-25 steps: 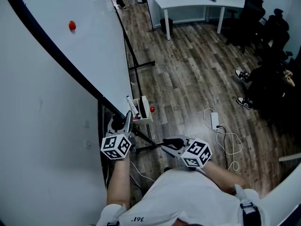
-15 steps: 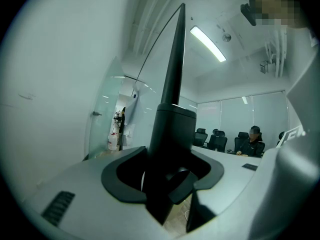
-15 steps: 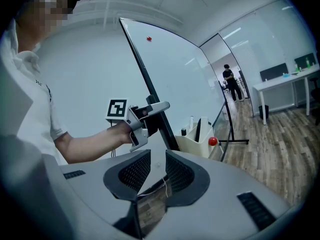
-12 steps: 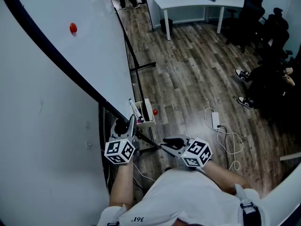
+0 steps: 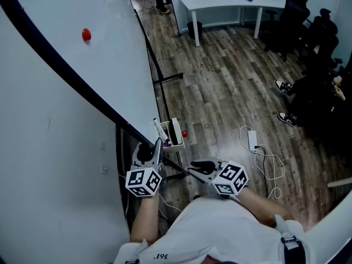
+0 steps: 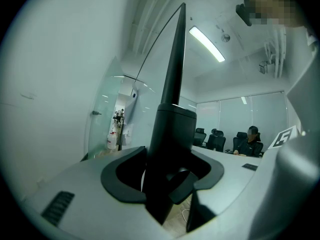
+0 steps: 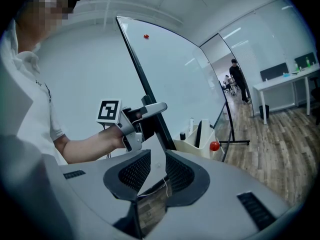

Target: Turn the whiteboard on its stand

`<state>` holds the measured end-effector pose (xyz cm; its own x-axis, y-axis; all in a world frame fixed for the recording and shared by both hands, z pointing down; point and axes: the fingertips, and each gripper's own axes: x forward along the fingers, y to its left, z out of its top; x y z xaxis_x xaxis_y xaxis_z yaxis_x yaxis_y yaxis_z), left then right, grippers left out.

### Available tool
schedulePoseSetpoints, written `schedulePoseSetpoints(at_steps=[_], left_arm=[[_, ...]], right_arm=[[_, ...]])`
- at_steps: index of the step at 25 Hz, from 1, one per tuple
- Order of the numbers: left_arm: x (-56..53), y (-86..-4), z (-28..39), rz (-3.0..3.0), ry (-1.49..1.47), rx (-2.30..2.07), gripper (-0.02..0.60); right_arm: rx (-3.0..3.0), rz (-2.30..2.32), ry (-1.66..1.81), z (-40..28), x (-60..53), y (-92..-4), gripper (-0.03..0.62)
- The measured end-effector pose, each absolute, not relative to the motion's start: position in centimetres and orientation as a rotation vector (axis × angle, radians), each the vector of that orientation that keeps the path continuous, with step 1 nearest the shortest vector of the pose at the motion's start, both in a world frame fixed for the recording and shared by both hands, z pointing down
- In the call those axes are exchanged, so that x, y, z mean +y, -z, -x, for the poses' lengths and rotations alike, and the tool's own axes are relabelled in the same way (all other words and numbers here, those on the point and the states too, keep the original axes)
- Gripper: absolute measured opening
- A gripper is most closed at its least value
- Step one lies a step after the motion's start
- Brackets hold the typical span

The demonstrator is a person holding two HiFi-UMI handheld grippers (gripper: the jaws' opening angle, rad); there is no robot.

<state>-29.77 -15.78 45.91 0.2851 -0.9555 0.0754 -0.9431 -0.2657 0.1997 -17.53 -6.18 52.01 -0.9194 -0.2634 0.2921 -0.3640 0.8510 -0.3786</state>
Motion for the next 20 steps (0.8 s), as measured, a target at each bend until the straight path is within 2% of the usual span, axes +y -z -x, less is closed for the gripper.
schedulePoseSetpoints(at_steps=[20], left_arm=[[-14.4,-45.2,28.7,-2.347,0.086,-1.722,0.225]], right_arm=[[-2.798,-0.480,-0.639,18.2,-6.6,-50.9,0.097]])
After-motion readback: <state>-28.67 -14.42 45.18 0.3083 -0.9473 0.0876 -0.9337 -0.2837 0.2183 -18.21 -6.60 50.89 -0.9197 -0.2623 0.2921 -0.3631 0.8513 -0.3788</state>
